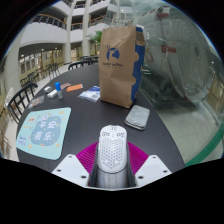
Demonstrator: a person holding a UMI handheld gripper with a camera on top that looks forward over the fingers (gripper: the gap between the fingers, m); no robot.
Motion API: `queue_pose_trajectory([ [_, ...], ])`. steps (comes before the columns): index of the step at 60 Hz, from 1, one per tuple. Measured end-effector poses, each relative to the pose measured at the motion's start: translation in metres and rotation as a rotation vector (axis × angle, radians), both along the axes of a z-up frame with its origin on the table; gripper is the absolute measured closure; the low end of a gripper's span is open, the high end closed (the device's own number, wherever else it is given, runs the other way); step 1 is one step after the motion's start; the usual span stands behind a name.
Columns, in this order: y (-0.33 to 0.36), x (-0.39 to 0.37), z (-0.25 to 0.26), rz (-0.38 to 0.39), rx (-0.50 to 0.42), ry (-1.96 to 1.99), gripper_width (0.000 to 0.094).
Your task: Arrange mouse
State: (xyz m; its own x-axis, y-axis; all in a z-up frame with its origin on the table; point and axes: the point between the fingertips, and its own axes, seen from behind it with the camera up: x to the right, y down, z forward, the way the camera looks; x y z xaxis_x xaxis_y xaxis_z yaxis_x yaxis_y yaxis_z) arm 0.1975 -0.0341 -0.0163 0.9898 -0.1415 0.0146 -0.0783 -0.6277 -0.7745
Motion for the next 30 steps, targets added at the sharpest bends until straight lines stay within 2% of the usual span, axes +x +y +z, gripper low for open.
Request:
queue_pose_trajectory([
  [5,-0.001,-0.001,0.002,-0.022,0.002,0.017,0.0577],
  [7,-0.001,0.003,0.008,-0.029,0.011,0.001,0.0583],
  [15,0.016,-0.029,0.094,-0.019,0.198,0.002,0.0588],
  [22,0.039,-0.111,0.15,0.068,0.285,0.005,0.0589],
  [26,0.057,-0.163,0.145,0.118,0.269,-0.001,0.059],
  [30,0.059,-0.221,0.113,0.168,0.226,0.039,0.0591],
])
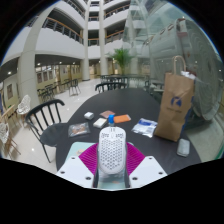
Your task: Arrange mouse
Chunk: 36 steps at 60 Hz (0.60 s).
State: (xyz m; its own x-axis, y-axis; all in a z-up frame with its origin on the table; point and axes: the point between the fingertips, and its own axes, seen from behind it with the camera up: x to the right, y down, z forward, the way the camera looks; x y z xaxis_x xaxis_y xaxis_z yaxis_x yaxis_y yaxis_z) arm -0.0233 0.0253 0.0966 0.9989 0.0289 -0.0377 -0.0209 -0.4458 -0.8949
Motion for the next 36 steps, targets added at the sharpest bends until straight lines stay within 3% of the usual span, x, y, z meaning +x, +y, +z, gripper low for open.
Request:
queue_pose_trajectory([
  [5,0.014,-0.038,-0.043,0.049,-0.083,-0.002,0.0591],
  [13,0.012,-0.053,-0.099,0.031,-0.195,-0.023,0.0591],
  [18,0.007,-0.06,-0.111,0.028,-0.219,-0.033,0.0574],
  [27,0.001,-0.061,-0.111,0.059,-0.242,-0.027,0.0377],
  [29,-0.003,-0.063,-0.108,0.078,-0.247,-0.011,0.0254],
  [31,-0.012,-0.065,-0.103,0.099,-0.237,0.009,0.0063],
  [36,-0.038,-0.065,-0.089,0.16,-0.221,0.037,0.0083],
])
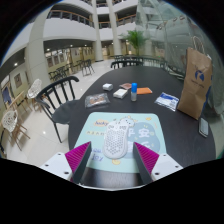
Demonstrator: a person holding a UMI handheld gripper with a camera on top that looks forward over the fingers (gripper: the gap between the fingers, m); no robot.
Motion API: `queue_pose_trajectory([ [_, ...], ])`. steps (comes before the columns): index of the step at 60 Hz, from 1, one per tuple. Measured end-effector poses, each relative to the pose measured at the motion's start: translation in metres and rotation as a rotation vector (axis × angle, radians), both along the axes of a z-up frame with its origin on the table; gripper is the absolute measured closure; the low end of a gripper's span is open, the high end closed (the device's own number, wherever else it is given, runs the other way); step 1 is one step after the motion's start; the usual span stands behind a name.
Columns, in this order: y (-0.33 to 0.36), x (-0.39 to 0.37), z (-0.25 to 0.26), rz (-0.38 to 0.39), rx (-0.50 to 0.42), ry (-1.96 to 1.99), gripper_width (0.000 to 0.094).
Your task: Arrange mouse
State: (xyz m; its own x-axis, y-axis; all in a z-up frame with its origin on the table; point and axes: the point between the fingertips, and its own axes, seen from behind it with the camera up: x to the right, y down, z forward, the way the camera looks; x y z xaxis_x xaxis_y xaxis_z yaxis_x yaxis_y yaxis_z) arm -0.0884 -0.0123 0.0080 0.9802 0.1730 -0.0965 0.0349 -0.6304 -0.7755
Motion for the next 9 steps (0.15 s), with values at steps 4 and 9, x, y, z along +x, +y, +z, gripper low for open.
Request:
queue_pose_trajectory([
  [4,-0.027,0.007,0.011,0.027,0.022,0.003,0.0077],
  [9,-0.061,0.026,0.023,0.051,0.038,-0.006,0.0076],
])
